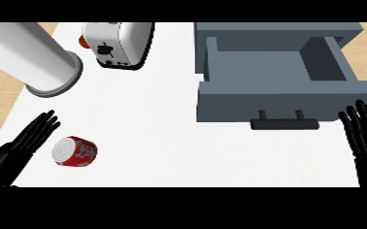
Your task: Pick up the can, place it into the drawer and close the drawer
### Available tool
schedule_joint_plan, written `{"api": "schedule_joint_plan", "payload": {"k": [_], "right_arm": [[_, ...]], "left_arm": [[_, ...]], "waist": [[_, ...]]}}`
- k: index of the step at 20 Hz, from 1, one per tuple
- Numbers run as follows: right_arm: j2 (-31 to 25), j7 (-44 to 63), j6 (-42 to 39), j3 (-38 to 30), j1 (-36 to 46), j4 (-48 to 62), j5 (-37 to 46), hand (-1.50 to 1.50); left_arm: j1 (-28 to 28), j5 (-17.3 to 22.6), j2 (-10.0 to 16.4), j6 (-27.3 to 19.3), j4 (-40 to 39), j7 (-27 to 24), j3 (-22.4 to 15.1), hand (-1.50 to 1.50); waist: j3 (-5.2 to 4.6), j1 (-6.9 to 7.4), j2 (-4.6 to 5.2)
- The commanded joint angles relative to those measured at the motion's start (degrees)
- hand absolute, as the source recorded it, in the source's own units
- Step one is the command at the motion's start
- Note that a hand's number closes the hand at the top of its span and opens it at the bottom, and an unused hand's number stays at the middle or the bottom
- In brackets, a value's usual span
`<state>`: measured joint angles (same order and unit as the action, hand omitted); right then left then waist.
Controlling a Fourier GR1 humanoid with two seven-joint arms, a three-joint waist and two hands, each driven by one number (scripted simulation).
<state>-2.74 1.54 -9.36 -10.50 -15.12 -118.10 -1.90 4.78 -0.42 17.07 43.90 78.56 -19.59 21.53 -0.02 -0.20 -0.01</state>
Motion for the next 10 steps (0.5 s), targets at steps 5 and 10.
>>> {"api": "schedule_joint_plan", "payload": {"k": [5, 10], "right_arm": [[-0.4, -2.7, -2.5, -2.7, -1.3, 1.3, -2.2, -1.50], [-0.6, -5.1, -2.6, -3.3, 0.4, 4.9, -0.8, -1.50]], "left_arm": [[-1.9, -7.2, 4.1, 0.1, -14.7, -15.8, -1.8, -1.50], [-0.4, -8.3, 3.9, -2.6, -15.8, -18.0, -4.0, -1.50]], "waist": [[-0.01, -0.12, 0.02], [0.01, 0.09, 0.00]]}}
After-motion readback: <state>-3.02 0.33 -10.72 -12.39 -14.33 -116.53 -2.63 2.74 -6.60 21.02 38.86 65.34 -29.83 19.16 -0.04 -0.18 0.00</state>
